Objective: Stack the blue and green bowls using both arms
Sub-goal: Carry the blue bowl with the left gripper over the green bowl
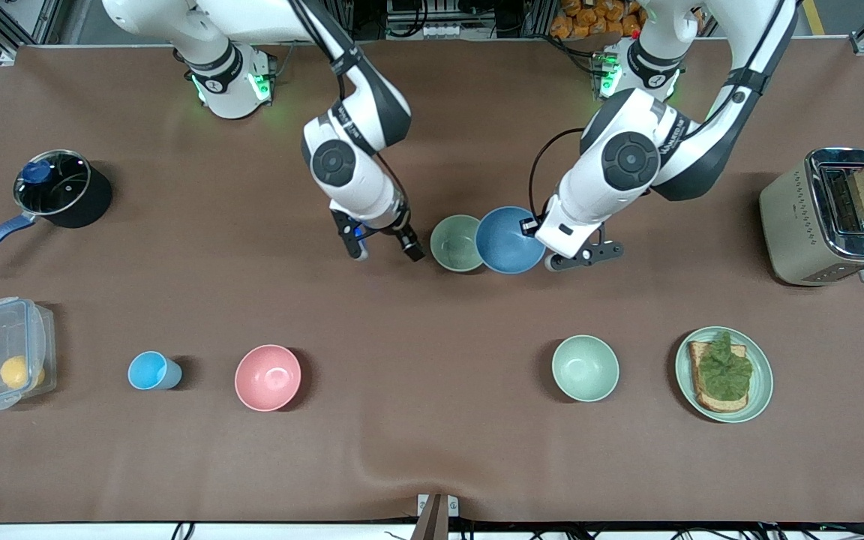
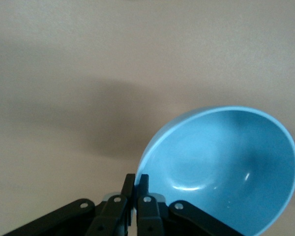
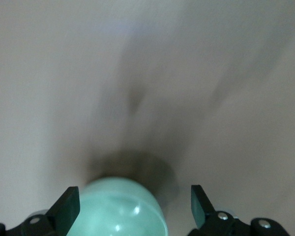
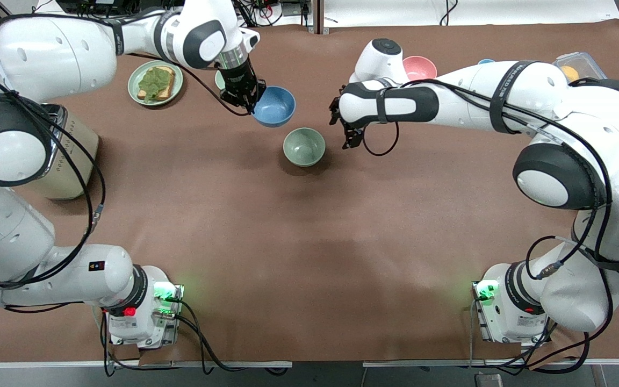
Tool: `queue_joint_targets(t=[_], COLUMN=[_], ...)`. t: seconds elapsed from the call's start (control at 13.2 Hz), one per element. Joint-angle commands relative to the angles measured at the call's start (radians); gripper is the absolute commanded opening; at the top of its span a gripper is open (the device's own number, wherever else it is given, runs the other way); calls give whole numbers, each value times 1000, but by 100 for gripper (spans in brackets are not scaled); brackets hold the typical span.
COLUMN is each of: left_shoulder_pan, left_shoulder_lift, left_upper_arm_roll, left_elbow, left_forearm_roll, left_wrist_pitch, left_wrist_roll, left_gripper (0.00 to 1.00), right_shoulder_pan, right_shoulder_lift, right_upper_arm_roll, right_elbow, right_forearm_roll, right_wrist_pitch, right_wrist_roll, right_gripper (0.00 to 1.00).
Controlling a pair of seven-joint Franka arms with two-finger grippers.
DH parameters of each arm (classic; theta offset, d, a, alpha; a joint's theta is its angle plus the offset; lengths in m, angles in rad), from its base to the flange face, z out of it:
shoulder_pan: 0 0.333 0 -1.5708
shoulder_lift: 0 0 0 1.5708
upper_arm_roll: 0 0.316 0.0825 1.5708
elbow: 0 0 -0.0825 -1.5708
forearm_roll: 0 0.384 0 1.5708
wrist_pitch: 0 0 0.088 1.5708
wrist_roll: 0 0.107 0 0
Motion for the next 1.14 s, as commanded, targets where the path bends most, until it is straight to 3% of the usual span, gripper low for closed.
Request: queue_joint_targets(t=[0.0, 0.3, 0.68, 1.06], left_shoulder_pan=[-11, -76, -121, -130], left_shoulder_lift=[-6, 37, 95, 163], left_upper_arm_roll=[-15, -14, -9, -7], left_elbow=[-77, -88, -86, -74], left_forearm_roll=[-68, -72, -55, 62], left_wrist_pitch=[109, 170, 236, 261], left_wrist_roll=[-13, -100, -142, -202], left_gripper=[0, 0, 0, 0], right_shoulder_pan=[-24, -11, 12, 23], right_shoulder_lift=[32, 82, 127, 136], right_upper_arm_roll=[12, 17, 23, 26], right_elbow=[-4, -4, -4, -1], right_forearm_roll=[52, 178, 221, 270], right_wrist_pitch=[13, 100, 175, 197], right_wrist_roll=[46, 38, 37, 35], right_gripper=[100, 100, 100, 100])
